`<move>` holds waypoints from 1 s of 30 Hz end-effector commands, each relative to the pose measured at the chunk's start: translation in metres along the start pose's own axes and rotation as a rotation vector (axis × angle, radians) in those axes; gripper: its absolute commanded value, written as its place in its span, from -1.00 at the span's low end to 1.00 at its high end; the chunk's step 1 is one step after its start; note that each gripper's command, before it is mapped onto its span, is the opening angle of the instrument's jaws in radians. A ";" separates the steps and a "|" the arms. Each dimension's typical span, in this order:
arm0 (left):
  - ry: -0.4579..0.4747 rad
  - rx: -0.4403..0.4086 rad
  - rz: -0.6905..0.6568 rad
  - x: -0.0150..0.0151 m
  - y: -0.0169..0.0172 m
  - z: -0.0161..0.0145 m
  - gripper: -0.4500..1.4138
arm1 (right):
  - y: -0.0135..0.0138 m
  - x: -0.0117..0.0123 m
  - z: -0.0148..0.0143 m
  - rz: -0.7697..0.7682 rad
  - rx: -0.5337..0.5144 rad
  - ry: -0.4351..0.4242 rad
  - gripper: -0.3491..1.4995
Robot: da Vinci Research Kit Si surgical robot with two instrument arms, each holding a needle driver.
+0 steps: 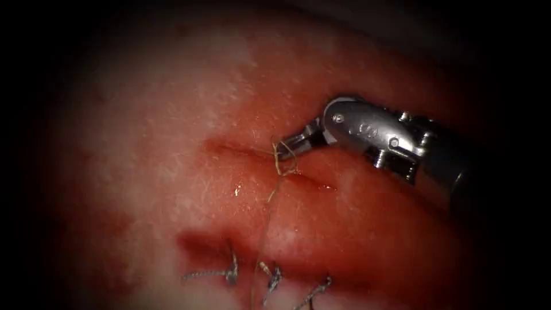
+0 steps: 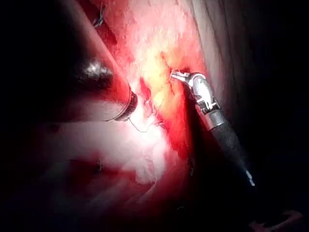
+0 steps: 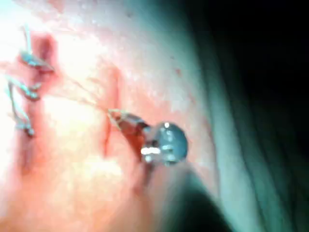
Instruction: Wound Closure
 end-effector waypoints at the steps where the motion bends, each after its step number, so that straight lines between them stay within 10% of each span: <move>1: 0.002 -0.004 0.003 0.0000 0.0006 0.0001 -0.89 | 0.0011 0.0006 -0.0002 -0.003 -0.005 0.002 -1.00; 30: 0.010 -0.059 0.023 -0.0017 0.0145 -0.0028 -0.89 | 0.0030 0.0011 -0.0013 0.058 -0.079 -0.008 -1.00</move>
